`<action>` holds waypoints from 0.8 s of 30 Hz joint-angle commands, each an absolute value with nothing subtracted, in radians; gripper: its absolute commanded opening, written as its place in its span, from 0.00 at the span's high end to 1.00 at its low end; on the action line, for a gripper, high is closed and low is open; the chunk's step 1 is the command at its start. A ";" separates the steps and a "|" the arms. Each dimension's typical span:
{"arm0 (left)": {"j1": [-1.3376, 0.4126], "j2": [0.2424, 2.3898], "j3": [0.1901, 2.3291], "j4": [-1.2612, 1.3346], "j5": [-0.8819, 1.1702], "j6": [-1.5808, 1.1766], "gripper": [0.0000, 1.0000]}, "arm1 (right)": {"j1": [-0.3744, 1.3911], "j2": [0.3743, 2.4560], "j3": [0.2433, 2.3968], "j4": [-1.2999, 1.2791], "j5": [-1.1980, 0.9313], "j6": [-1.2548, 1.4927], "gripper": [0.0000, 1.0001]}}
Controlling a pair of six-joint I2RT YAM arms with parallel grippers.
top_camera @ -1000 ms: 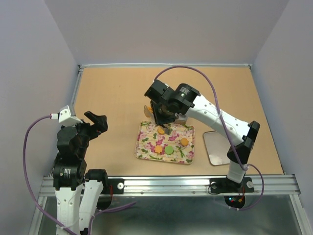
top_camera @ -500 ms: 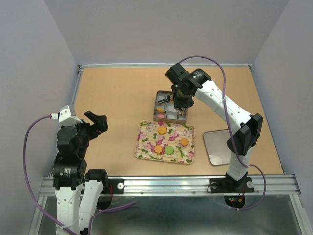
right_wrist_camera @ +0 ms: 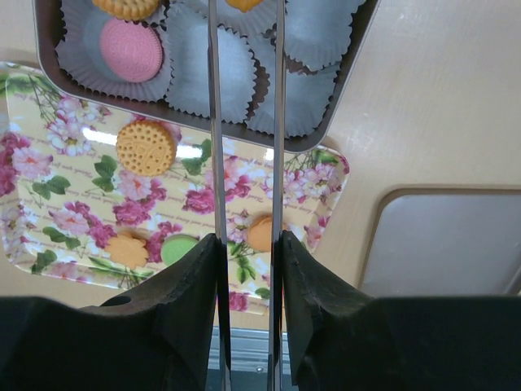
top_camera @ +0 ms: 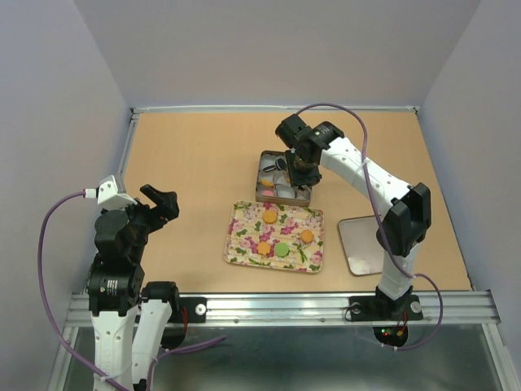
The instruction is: Pack the cookies
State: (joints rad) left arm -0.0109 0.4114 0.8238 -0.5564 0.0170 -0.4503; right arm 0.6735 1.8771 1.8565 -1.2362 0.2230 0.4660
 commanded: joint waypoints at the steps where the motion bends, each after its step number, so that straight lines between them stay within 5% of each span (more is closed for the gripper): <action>1: -0.008 0.420 0.813 -0.511 0.008 -0.446 0.04 | 0.664 1.893 1.874 -1.166 0.215 0.443 0.71; 24: -0.008 0.420 0.813 -0.518 -0.029 -0.456 0.04 | 0.664 1.825 1.858 -1.175 0.219 0.428 0.54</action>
